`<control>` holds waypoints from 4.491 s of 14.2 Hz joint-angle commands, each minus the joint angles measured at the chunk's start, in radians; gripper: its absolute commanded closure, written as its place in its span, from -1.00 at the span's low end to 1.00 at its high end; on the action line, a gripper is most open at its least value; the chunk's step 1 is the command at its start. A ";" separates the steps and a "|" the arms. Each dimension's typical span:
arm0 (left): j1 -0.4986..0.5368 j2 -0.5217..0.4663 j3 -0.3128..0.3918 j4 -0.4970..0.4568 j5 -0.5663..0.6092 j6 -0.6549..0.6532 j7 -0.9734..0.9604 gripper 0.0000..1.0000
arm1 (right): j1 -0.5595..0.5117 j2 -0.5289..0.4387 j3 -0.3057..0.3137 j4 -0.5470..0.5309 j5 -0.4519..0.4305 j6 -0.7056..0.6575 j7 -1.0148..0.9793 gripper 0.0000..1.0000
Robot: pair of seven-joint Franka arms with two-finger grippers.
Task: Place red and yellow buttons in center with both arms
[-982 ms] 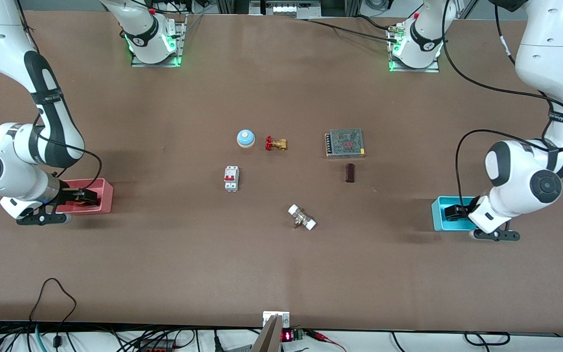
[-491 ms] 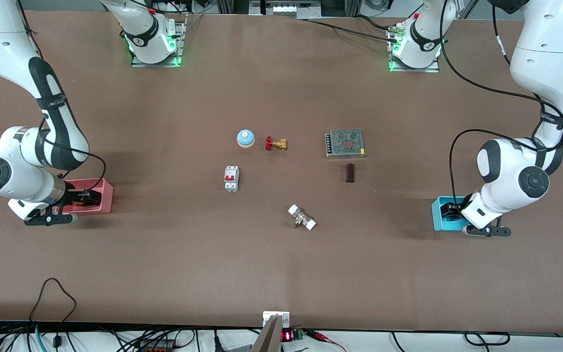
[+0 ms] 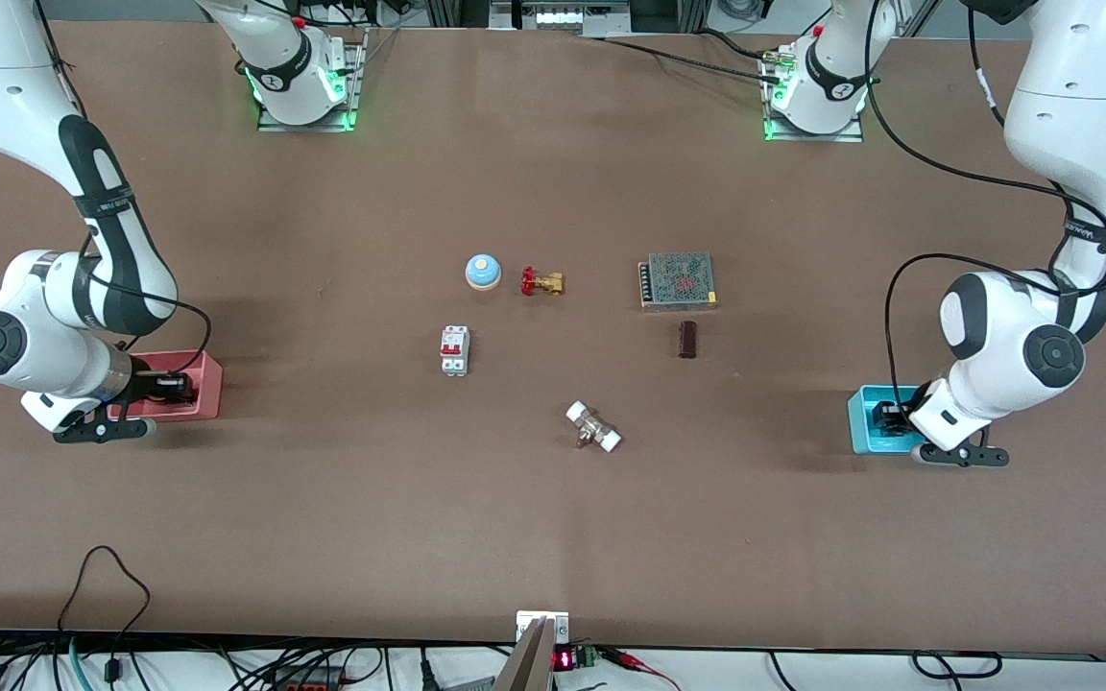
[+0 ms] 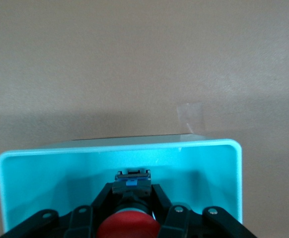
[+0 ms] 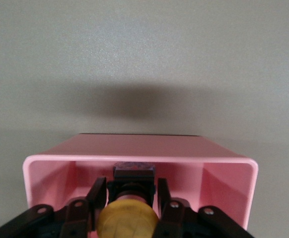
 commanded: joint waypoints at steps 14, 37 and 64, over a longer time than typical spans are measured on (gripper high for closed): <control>-0.339 -0.011 -0.030 0.212 0.008 -0.373 -0.410 0.58 | 0.005 -0.308 0.095 -0.004 0.028 -0.410 0.000 0.89; -0.422 -0.015 -0.033 0.161 0.011 -0.236 -0.570 -1.00 | 0.134 -0.105 0.255 -0.219 0.038 0.027 0.441 0.80; -0.126 -0.712 -0.030 -0.060 -0.034 -0.614 -0.165 -1.00 | 0.053 -0.488 0.111 0.235 0.133 -0.694 0.353 -1.00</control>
